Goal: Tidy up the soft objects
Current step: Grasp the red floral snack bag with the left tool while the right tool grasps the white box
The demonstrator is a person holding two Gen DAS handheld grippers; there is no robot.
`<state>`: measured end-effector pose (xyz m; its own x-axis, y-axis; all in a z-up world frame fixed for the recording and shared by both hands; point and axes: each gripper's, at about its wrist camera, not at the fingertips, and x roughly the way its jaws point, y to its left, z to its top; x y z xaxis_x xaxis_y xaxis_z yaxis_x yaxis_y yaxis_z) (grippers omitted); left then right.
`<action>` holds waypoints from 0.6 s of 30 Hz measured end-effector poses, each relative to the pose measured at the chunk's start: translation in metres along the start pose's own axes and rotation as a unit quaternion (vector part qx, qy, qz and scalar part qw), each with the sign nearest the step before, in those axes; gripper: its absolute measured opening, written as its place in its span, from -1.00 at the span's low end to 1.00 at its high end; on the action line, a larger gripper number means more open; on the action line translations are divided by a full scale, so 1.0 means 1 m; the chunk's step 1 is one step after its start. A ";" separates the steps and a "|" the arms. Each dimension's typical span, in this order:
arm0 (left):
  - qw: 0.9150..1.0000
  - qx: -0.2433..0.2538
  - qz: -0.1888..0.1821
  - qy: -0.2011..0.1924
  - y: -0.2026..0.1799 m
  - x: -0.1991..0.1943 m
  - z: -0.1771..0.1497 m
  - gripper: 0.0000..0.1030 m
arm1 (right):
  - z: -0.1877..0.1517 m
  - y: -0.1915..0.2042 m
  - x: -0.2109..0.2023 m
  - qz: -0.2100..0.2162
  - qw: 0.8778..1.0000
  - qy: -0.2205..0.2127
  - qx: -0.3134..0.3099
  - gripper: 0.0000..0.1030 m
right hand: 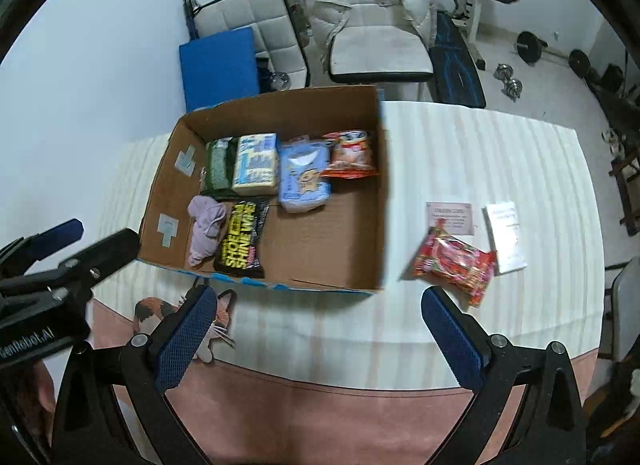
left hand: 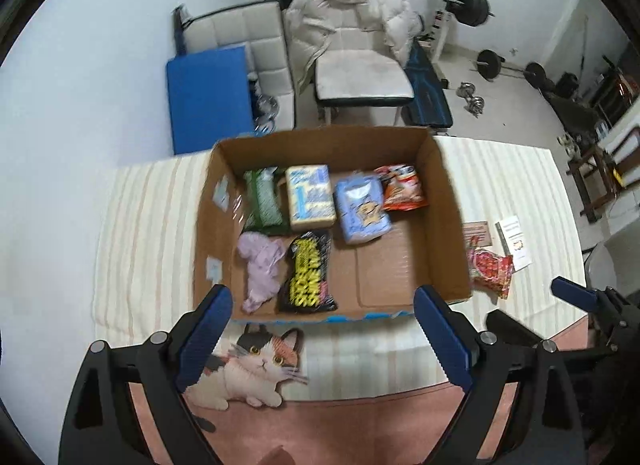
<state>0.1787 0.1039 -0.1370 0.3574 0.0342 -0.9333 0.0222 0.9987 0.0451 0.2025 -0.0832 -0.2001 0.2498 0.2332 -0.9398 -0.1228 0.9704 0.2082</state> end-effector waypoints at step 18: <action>0.944 -0.152 -0.178 0.233 -0.188 0.150 -0.001 0.81 | 0.034 -0.267 0.134 -0.066 0.981 0.132 0.127 0.90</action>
<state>0.2275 -0.0788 -0.2862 -0.0723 -0.3642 -0.9285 -0.2312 0.9117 -0.3396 0.3013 -0.3088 -0.3724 -0.0133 0.1118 -0.9936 0.1450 0.9834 0.1087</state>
